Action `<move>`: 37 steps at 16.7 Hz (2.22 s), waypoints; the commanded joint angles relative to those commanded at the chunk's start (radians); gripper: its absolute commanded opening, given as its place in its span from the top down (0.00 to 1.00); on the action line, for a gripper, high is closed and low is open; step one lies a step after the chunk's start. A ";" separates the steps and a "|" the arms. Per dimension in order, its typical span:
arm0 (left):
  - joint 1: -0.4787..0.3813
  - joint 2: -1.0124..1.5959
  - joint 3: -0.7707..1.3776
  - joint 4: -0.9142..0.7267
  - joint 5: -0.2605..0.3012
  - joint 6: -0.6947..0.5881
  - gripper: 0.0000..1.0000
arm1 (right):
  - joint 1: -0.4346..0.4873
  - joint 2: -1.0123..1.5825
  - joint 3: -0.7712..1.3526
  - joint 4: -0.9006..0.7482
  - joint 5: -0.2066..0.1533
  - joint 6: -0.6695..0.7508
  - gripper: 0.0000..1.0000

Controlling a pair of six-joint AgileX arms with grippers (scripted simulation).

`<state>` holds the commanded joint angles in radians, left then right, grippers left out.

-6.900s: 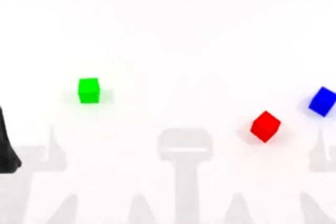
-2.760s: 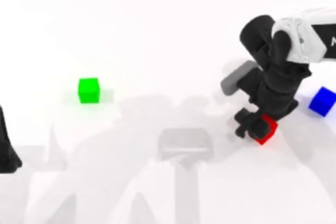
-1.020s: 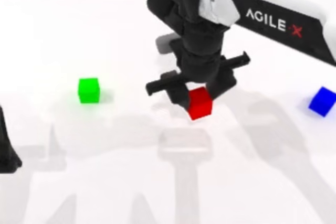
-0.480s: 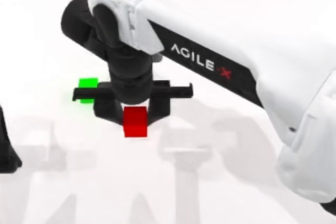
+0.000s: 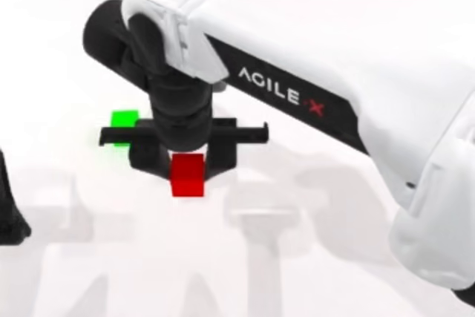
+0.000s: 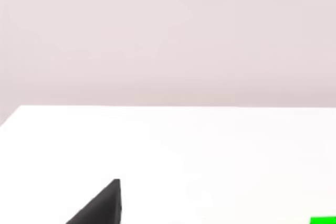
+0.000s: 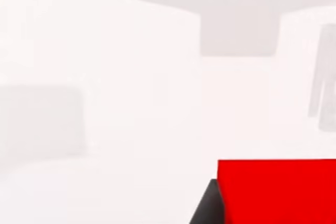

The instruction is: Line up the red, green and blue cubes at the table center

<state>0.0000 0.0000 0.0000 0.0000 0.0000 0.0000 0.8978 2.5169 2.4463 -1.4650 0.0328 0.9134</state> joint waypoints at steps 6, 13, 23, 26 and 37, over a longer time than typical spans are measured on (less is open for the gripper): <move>0.000 0.000 0.000 0.000 0.000 0.000 0.00 | 0.006 -0.012 -0.241 0.216 0.000 0.002 1.00; 0.000 0.000 0.000 0.000 0.000 0.000 0.00 | 0.008 -0.015 -0.280 0.255 0.001 0.002 0.92; 0.000 0.000 0.000 0.000 0.000 0.000 0.00 | 0.008 -0.015 -0.280 0.255 0.001 0.002 0.17; 0.000 0.000 0.000 0.000 0.000 0.000 0.00 | 0.008 -0.015 -0.280 0.255 0.001 0.002 0.00; 0.000 0.000 0.000 0.000 0.000 0.000 0.00 | 0.008 -0.010 -0.239 0.214 0.002 0.005 0.00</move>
<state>0.0000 0.0000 0.0000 0.0000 0.0000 0.0000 0.9058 2.5072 2.2077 -1.2507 0.0345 0.9188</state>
